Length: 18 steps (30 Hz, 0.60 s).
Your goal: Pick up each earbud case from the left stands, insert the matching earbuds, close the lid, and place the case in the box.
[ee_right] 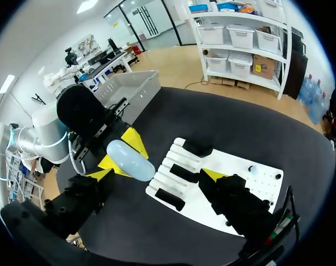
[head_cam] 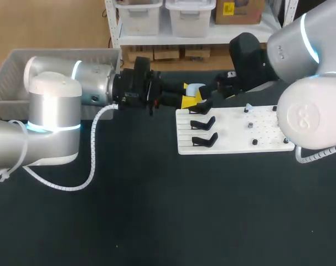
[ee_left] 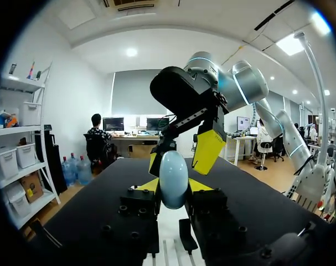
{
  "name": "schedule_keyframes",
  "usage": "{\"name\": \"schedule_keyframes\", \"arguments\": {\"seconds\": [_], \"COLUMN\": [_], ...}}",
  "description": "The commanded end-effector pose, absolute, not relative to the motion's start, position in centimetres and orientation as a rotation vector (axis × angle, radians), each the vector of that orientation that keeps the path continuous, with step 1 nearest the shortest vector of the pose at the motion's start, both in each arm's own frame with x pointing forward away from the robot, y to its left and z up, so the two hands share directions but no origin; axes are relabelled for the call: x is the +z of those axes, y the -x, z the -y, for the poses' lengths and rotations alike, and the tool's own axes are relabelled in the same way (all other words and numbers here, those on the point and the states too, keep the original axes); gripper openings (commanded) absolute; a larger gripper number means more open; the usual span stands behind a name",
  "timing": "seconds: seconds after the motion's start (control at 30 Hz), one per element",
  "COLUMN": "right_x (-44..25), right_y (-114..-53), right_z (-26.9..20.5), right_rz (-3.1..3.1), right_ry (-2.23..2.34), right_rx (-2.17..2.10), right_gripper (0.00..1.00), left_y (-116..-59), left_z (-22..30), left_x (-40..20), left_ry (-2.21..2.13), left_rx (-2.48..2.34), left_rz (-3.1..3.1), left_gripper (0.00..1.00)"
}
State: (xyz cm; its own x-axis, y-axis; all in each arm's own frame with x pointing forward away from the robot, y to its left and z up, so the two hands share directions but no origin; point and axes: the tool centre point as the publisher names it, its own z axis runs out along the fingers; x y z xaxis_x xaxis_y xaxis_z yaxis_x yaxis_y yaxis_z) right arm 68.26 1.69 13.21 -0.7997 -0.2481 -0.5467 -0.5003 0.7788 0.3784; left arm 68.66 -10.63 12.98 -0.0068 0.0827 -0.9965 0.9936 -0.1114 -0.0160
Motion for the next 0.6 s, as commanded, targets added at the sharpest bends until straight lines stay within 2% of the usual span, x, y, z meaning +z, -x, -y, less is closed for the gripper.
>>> {"name": "schedule_keyframes", "arguments": {"seconds": [0.03,0.6], "right_x": [13.1,15.2], "right_y": [-68.2,-69.8], "right_z": [-1.8,-0.9], "right_rz": [-2.495,-2.435], "right_ry": [0.548,0.491], "right_rx": [0.695,0.624], "right_gripper": [1.00,1.00], "left_y": [-68.7,-68.7], "left_z": [10.7,10.7], "left_x": [12.9,12.9], "left_ry": [-1.347,-1.347], "left_rx": [-1.259,-1.259], "left_rz": [-1.222,-1.222], "left_gripper": [0.00,0.00]}}
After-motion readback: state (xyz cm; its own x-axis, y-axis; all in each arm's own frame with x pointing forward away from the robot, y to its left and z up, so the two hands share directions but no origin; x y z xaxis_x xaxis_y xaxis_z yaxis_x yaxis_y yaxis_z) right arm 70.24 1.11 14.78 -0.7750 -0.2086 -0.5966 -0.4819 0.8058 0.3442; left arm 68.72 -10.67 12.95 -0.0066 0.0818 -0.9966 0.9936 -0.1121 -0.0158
